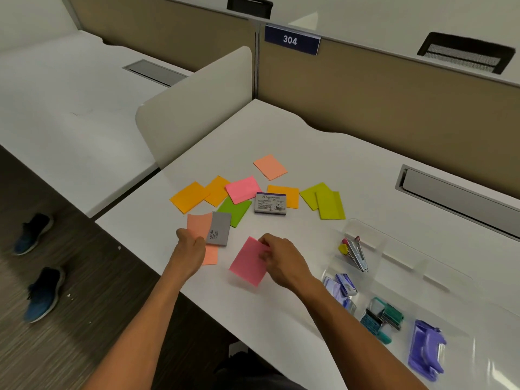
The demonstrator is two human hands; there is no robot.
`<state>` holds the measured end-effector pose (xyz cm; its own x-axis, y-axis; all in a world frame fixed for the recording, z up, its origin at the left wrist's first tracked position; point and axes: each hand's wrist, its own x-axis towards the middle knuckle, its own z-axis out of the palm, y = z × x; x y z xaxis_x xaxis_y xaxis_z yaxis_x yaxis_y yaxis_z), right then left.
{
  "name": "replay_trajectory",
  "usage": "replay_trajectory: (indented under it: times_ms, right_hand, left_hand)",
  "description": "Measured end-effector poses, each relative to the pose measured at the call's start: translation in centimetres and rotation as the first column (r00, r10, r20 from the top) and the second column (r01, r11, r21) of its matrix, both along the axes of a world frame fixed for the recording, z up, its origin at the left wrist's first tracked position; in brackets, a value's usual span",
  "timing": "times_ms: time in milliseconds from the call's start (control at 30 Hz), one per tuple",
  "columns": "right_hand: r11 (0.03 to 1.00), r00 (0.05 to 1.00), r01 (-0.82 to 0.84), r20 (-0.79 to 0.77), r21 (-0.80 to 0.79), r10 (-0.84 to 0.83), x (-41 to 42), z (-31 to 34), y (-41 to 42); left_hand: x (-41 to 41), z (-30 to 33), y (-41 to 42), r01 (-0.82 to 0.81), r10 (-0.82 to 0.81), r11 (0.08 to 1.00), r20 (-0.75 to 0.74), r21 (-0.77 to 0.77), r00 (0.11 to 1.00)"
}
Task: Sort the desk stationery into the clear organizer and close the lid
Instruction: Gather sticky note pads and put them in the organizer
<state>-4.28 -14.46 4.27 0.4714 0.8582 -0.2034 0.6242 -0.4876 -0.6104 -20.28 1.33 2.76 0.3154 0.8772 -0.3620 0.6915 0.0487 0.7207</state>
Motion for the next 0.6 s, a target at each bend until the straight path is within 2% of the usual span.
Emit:
replay_trajectory:
  times_ms: [67,233,333,600]
  right_hand:
    - [0.999,0.999,0.04,0.0,0.027,-0.04,0.7,0.4,-0.3]
    - [0.989,0.991,0.134,-0.034,0.063,-0.132,2.1,1.2,-1.7]
    - [0.975,0.981,0.191,-0.066,0.116,-0.184,2.9,1.7,-3.0]
    - [0.924,0.941,0.337,-0.103,0.178,-0.323,5.3,2.9,-6.9]
  left_hand:
    - [0.6,0.5,-0.7,0.03,-0.03,0.997,0.001,0.068,1.0]
    - [2.5,1.5,-2.1,0.108,-0.108,0.992,-0.008,0.058,0.994]
    - [3.7,1.7,-2.9,0.189,-0.19,0.976,-0.005,0.11,0.982]
    - [8.1,2.7,-5.6,0.288,-0.318,0.94,0.168,0.182,0.933]
